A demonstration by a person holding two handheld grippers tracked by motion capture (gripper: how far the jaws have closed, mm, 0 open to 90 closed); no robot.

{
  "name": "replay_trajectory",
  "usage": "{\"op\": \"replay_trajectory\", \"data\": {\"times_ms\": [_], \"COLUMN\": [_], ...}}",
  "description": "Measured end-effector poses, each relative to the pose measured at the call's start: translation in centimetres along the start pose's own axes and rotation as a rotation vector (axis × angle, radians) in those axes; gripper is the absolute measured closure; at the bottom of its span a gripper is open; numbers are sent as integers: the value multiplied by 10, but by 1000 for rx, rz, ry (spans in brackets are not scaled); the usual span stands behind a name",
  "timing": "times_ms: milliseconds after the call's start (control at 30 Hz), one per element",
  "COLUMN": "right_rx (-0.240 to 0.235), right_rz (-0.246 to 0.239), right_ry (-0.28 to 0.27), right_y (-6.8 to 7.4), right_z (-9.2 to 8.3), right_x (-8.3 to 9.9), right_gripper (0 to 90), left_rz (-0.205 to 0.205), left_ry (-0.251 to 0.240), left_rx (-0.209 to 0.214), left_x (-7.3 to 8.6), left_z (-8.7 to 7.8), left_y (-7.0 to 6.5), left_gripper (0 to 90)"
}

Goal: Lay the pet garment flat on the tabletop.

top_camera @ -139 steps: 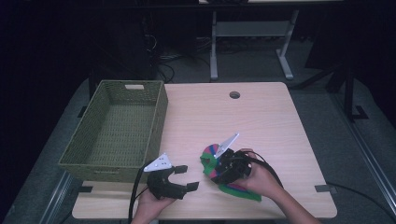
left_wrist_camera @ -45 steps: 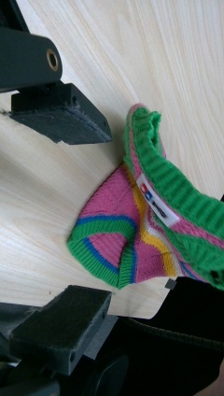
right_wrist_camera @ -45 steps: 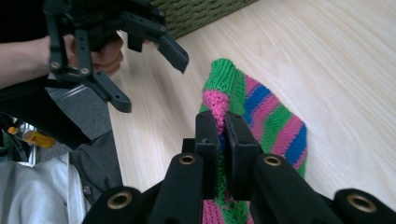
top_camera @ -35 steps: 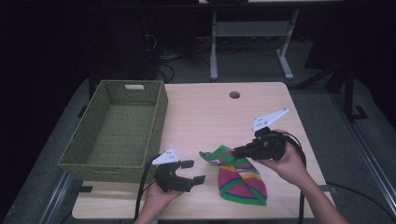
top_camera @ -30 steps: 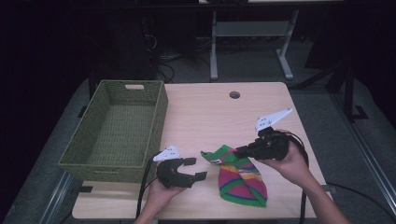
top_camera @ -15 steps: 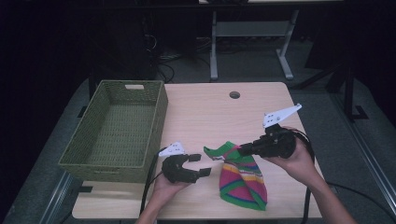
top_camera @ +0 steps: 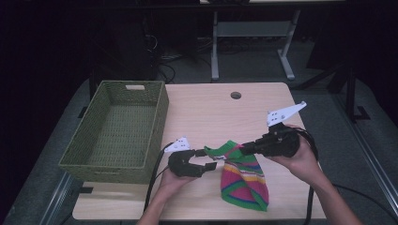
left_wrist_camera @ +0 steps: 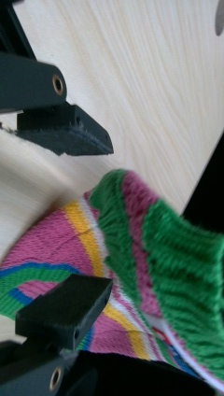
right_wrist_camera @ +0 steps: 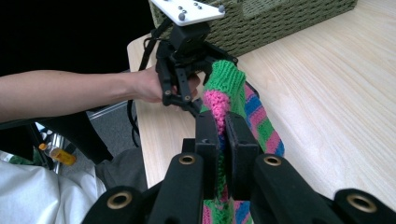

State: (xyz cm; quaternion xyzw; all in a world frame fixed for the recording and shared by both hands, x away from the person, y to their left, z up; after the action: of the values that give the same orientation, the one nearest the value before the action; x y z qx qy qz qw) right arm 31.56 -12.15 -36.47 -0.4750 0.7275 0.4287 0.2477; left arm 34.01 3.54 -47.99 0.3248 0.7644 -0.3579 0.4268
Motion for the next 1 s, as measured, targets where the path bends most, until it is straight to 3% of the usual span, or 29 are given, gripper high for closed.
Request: {"op": "replay_trajectory", "data": {"times_ms": [133,200,367,567,1000], "right_rx": [-5,-5,3,20,69], "right_rz": [7,6,4,17,56], "right_ry": [1,0,-5,-14,-18], "right_y": [-2,-2,-2,-6,-25], "right_z": [0,-1,-5,-12,-18], "right_x": [0,0,0,3,18], "right_gripper": [848,848,847,847,847], "left_rz": [-9,9,25,26,38], "left_ry": [6,10,-36,-56,-55], "left_rx": [59,63,84,76,36], "left_x": [0,-1,-9,-15,-35], "left_z": [3,5,2,-5,-15], "left_y": [-1,-2,-7,-9,-7], "left_gripper": [364,417,595,725,814]}}
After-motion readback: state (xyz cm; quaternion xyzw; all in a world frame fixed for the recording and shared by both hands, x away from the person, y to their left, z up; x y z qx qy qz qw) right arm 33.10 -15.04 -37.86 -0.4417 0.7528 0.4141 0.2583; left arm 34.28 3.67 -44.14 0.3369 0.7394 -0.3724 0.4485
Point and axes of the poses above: each handheld gripper's, and its own axes: z roughly forward along the jaws, x roughly out of its underside, y roughly to its left, the point moved 9 cm from there along z, roughly forward along the jaws, and after that the axes turned 10 degrees about -x, right-handed, at the moved point
